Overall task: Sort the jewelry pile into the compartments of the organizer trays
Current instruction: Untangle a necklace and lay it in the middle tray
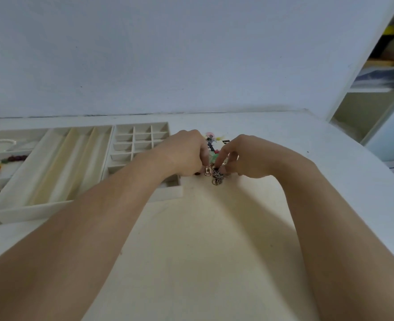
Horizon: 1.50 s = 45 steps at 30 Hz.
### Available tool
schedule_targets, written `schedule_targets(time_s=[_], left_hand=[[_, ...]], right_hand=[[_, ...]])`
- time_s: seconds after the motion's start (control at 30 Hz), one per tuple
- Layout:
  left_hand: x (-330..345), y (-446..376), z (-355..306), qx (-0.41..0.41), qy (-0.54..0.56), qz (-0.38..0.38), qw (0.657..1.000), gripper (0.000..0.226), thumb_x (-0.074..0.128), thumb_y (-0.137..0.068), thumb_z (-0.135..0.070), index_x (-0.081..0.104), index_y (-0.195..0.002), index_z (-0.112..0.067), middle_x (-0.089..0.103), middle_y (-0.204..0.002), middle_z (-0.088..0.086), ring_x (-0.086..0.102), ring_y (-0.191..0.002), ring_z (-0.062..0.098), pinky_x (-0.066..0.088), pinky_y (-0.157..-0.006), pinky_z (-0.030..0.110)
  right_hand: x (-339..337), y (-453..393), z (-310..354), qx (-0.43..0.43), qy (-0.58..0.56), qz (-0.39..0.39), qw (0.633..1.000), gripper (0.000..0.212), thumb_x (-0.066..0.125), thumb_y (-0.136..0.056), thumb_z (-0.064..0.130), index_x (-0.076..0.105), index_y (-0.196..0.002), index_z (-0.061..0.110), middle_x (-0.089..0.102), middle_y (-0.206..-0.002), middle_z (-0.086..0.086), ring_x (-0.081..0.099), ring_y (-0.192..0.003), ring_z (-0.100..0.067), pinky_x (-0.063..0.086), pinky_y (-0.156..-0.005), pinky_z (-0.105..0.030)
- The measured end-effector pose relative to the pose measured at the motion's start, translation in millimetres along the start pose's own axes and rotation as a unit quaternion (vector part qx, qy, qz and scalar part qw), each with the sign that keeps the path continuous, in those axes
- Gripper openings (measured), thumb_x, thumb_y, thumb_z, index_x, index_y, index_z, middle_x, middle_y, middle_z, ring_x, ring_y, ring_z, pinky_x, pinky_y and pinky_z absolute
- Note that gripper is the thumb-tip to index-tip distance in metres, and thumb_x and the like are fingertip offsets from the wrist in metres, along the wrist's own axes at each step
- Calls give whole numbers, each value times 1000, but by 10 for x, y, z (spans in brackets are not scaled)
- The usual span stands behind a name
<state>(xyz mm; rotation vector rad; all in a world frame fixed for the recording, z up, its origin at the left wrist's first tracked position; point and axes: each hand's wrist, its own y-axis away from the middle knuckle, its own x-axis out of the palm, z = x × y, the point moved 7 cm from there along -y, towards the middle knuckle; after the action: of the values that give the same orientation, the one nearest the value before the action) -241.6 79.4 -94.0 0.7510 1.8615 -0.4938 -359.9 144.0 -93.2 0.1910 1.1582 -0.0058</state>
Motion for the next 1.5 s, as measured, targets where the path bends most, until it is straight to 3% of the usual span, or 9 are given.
schedule_targets(time_s=[0.37,0.5,0.7,0.87,1.07,1.23,1.33,1.4,1.5], left_hand=[[-141,76,51,10,64,-12,998,14,78,-83,-17,79,-92,-28,66,-81,-19,54,-66,-6,35,-58,12],[-112,115,-11,29,125,3,992,9,80,-82,-22,78,-88,-28,67,-76,-22,60,-71,-13,37,-58,6],[-92,145,-89,64,179,41,981,14,83,-80,-18,79,-93,-20,68,-66,-22,42,-88,-37,35,-59,0],[-55,211,-146,84,199,66,974,12,81,-83,-20,78,-93,-15,73,-87,15,51,-67,-26,35,-59,1],[-27,215,-124,73,177,69,979,18,84,-79,-24,78,-96,-24,76,-94,-2,56,-75,-18,43,-72,9],[-94,256,-219,72,225,40,971,16,76,-87,-37,79,-92,-23,69,-78,0,56,-63,0,40,-64,17],[-131,257,-224,70,240,17,968,19,69,-91,-41,79,-87,-25,74,-93,10,65,-84,29,52,-79,43],[-149,270,-214,64,247,16,967,17,69,-93,-36,79,-89,-23,77,-92,-1,68,-98,26,50,-96,47],[-137,283,-209,61,272,40,960,12,72,-92,-27,78,-97,-19,78,-87,-7,72,-94,13,54,-93,34]], right_hand=[[28,12,-27,9,37,25,999,9,75,-87,30,69,-94,32,65,-91,10,58,-71,-6,41,-63,-25],[-141,86,-19,-11,-81,-15,997,8,77,-86,28,71,-89,23,73,-85,5,66,-71,-11,55,-70,-35],[-191,205,79,-45,-246,14,968,12,74,-89,13,65,-93,8,74,-81,0,67,-74,-17,51,-65,-30],[-285,279,128,-68,-297,2,952,22,85,-75,21,66,-83,15,66,-72,3,62,-73,-16,48,-65,-26],[-345,297,146,-74,-344,-22,936,23,84,-67,33,72,-81,19,71,-83,-3,61,-77,-17,48,-62,-22],[-423,290,142,-76,-389,-74,915,11,78,-82,27,72,-85,18,74,-92,-2,64,-79,-15,48,-67,-27],[-469,278,114,-66,-429,-117,893,11,75,-88,28,69,-89,18,75,-93,-4,66,-81,-16,48,-69,-29],[-520,282,83,-54,-460,-163,871,14,72,-92,29,67,-95,16,76,-92,-4,67,-79,-17,48,-68,-29],[-569,293,56,-46,-490,-216,844,15,69,-94,29,63,-98,16,77,-91,-4,69,-77,-19,50,-65,-28]])
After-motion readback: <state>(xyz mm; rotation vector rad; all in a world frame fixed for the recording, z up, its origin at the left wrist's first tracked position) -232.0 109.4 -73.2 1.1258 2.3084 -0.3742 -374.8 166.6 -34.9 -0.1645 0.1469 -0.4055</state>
